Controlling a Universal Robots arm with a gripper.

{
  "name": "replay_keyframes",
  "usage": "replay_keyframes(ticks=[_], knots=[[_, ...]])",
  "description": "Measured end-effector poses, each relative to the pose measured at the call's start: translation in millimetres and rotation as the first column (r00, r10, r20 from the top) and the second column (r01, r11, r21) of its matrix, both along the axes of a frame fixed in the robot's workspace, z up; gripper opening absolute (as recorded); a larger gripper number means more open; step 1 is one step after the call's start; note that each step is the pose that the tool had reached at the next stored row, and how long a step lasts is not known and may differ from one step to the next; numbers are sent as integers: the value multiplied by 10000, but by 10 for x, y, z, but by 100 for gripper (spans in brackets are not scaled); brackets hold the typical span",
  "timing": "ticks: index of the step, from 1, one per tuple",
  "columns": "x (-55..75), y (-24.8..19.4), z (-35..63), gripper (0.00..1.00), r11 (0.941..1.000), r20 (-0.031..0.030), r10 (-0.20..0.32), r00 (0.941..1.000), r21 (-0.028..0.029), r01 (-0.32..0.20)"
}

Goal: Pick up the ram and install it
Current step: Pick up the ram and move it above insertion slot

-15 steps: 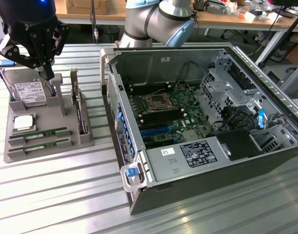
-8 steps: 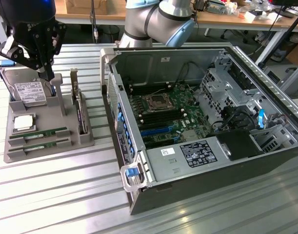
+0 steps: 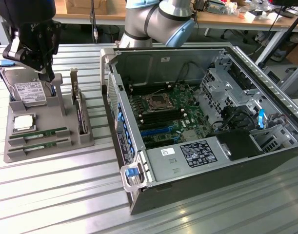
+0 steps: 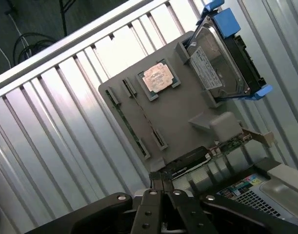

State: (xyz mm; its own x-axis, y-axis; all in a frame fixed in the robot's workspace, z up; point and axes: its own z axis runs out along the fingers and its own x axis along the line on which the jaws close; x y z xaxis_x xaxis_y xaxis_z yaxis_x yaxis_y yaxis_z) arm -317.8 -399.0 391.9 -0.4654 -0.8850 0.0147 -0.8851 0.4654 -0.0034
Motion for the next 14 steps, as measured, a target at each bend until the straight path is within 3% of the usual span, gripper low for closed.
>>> replay_keyframes(ticks=[3, 5, 9, 14], knots=[[0, 0, -1, 11, 9981, -2, 619, 9981, -60, -619], [0, 0, -1, 11, 9938, -6, 1104, 9939, -111, -1104], [0, 0, -1, 11, 9874, -13, 1575, 9875, -161, -1575], [0, 0, -2, 11, 9674, -34, 2520, 9677, -260, -2520]])
